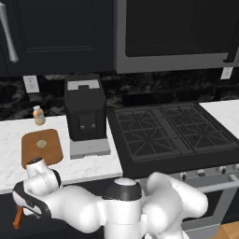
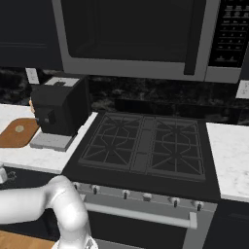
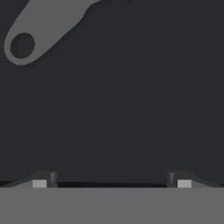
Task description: Place the appropriate cutting tool for cutting the garlic skin on the cutting board.
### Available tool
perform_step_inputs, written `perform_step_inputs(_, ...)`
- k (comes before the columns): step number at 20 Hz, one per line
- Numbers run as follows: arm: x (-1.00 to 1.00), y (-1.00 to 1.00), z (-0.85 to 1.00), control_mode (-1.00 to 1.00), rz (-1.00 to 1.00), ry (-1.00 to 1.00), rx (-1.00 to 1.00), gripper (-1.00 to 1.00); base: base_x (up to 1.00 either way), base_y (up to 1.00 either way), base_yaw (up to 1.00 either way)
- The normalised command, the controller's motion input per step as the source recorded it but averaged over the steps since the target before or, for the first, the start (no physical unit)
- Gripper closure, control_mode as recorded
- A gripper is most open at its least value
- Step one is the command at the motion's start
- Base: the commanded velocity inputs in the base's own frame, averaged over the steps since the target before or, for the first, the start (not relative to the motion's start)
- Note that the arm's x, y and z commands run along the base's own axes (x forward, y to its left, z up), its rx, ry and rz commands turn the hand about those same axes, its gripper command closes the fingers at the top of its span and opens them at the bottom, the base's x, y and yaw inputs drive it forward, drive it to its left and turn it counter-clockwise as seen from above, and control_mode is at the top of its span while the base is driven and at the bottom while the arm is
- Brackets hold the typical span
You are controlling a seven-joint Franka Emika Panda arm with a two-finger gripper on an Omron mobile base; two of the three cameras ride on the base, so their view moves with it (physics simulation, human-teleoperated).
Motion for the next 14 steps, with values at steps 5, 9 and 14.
perform_step_inputs(5, -0.29, 0.35, -0.82, -1.0, 0.03, 0.0, 0.0, -1.0, 0.0, 0.0, 0.0)
perform_step_inputs(9, -0.39, 0.23, -0.59, -1.0, 0.03, 0.0, 0.01, -1.0, 0.0, 0.0, 0.0)
perform_step_inputs(14, -0.84, 0.22, -0.06, -1.0, 0.01, 0.11, 0.06, -1.0, 0.0, 0.0, 0.0)
